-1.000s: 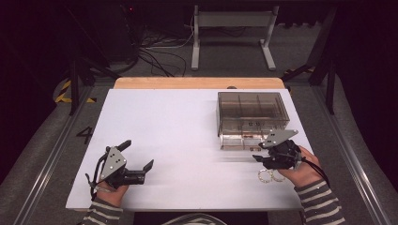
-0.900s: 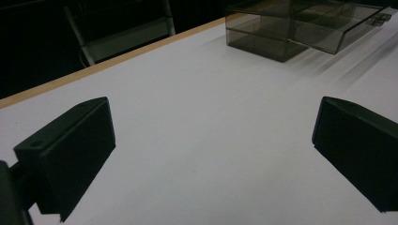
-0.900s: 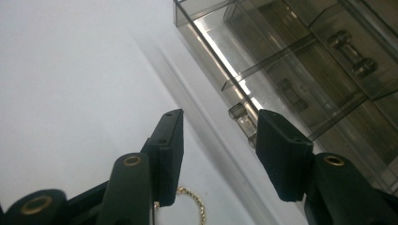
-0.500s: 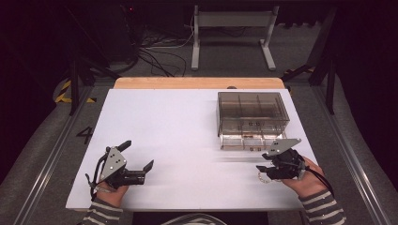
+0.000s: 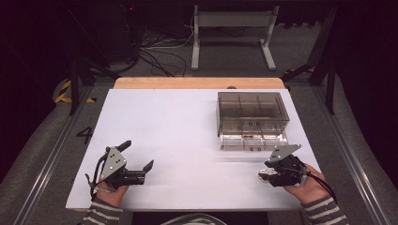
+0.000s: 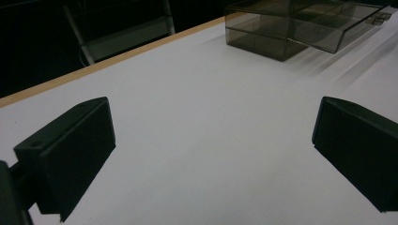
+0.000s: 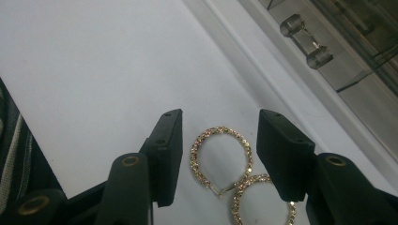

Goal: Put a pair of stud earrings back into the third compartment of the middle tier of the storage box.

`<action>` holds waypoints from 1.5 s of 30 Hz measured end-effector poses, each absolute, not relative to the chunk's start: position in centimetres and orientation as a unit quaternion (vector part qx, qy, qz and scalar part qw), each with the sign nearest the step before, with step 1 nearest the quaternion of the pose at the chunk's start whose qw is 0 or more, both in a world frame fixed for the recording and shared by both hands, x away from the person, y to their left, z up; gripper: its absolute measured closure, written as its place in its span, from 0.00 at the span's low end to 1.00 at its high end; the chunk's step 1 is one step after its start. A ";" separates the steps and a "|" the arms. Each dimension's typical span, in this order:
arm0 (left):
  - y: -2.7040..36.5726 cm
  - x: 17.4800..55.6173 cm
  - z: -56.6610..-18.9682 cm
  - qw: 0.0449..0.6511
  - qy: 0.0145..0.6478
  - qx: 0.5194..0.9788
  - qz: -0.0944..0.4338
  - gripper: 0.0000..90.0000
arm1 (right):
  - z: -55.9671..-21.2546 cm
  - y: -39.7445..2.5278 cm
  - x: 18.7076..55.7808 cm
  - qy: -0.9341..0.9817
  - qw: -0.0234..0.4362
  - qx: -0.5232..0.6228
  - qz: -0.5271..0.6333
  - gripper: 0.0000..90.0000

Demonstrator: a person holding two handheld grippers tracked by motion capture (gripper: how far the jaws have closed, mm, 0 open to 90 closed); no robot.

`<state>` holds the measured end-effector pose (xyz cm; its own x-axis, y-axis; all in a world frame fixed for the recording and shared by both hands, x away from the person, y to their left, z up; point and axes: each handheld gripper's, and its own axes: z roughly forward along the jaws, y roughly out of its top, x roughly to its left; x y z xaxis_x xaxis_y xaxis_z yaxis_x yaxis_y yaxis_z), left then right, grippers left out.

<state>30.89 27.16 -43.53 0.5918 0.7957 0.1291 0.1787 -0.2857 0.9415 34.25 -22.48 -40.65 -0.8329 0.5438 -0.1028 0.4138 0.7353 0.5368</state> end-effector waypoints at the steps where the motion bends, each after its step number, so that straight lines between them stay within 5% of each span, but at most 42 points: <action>1: 27.2 30.9 -43.5 0.498 0.329 0.740 0.311 0.00 | -40.7 -22.5 34.3 0.923 0.126 0.258 0.254 0.57; 45: 27.2 30.8 -43.5 0.502 0.329 0.738 0.310 0.00 | -43.4 -21.4 34.5 0.945 0.082 0.243 0.204 0.92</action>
<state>30.79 27.22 -43.50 0.5921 0.7958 0.1269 0.1737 -0.2798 0.9442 34.46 -21.43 -43.44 -0.8688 0.4920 -0.0552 0.4256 0.7991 0.4246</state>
